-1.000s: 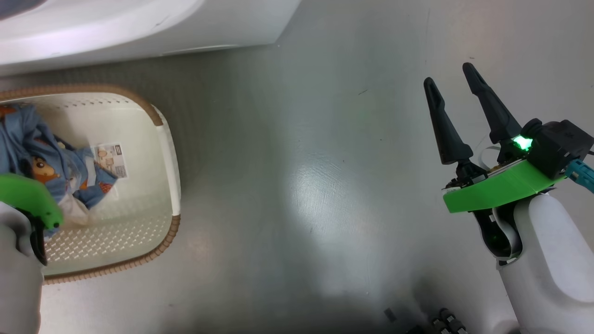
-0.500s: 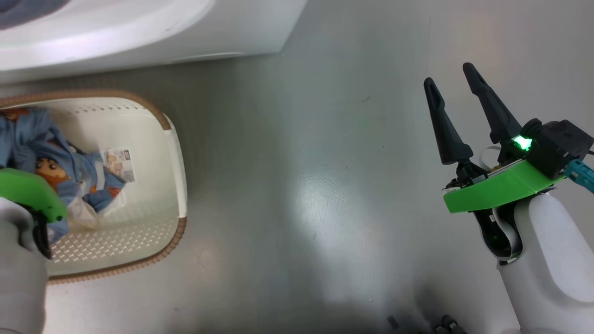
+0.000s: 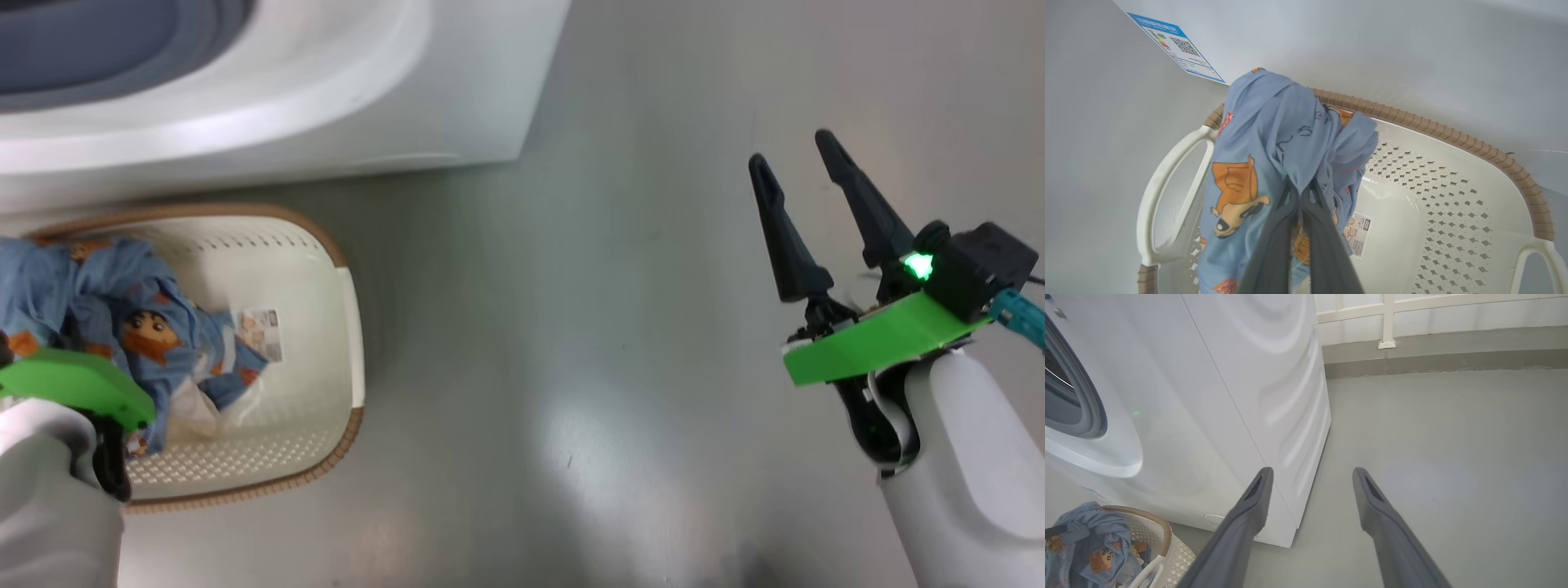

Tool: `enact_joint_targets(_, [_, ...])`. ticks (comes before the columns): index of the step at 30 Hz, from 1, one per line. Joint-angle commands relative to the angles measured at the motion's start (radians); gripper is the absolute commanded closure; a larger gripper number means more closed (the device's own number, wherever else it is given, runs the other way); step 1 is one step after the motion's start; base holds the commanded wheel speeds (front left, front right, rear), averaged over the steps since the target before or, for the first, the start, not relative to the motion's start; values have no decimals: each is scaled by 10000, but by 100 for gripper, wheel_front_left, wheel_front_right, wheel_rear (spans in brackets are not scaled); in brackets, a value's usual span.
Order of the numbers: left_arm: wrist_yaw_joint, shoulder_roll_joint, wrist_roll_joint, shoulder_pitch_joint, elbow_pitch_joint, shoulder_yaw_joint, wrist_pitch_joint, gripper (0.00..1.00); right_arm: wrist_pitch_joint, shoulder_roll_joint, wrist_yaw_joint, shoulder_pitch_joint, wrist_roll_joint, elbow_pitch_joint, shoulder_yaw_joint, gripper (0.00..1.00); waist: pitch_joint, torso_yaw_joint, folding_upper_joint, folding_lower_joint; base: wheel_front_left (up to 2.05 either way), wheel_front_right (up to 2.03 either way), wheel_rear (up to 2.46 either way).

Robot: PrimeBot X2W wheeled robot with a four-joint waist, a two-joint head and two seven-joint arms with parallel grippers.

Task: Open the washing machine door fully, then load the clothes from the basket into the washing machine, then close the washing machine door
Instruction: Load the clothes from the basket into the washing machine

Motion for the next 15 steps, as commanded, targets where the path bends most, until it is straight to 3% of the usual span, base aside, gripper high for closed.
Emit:
enact_joint_targets(1, [-69,453,-87,469,-121,236,-158,100,-48,-66,16,561,52,-145,118,0,-603,155,-1,0,0,0,0])
enact_joint_targets(15, [-487,200,496,2781,-2869,1002,-203,100,-48,-136,16,1894,319,145,-277,0,-2803,257,-1,0,0,0,0])
